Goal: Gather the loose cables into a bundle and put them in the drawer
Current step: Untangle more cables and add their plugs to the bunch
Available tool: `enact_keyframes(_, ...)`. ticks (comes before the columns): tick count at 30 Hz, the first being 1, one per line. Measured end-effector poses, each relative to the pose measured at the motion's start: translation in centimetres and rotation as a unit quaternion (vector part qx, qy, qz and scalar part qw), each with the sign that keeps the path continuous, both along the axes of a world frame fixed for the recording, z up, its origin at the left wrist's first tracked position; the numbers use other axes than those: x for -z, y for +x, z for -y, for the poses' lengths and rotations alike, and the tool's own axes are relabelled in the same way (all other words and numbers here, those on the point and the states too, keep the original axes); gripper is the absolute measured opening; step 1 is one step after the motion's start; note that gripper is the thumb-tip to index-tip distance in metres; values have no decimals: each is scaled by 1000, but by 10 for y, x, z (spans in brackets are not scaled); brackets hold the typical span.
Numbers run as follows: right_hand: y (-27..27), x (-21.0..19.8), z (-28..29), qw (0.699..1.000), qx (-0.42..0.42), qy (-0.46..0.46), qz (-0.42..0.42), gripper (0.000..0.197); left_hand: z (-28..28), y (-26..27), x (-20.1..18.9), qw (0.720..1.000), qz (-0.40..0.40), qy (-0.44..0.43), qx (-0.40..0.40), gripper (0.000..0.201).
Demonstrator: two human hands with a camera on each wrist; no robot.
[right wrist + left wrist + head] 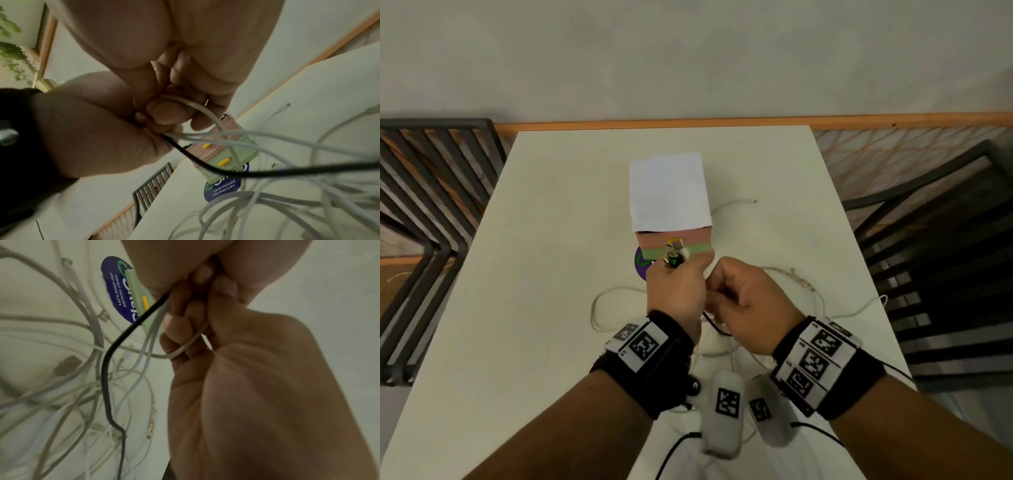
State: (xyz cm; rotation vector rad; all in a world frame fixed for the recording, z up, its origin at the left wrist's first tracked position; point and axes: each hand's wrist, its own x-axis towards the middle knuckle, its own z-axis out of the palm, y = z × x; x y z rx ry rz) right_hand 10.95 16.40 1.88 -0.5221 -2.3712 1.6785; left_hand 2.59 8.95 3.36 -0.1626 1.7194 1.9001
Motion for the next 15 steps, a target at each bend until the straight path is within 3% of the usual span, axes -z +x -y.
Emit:
enact_keyframes(3,12,4,-12,996,23,-92,1,18,0,-6,-7,998,7,54,-19,5)
enact_keyframes(6,21,10,-27,986,69,-149,-3,18,2,-7,-11,985,20,155,72,18)
enact_keyframes(8,24,16,-33,982,82,-169,8,11,4,-5,-16,972,-48,152,172,33)
enact_keyframes(9,24,18,-35,980,87,-177,14,14,4,-3,-20,957,-136,100,236,32)
enact_keyframes(10,25,21,-36,979,95,-179,25,26,3,-1,-26,923,-229,37,308,29)
enact_keyframes(11,24,22,-38,977,106,-184,39,33,3,1,-29,872,-306,-46,379,46)
enact_keyframes(13,23,19,-41,965,134,-221,49,36,-4,5,-29,748,-398,-235,476,59)
enact_keyframes(15,22,17,-46,942,164,-289,41,35,-7,8,-19,623,-476,-383,488,56)
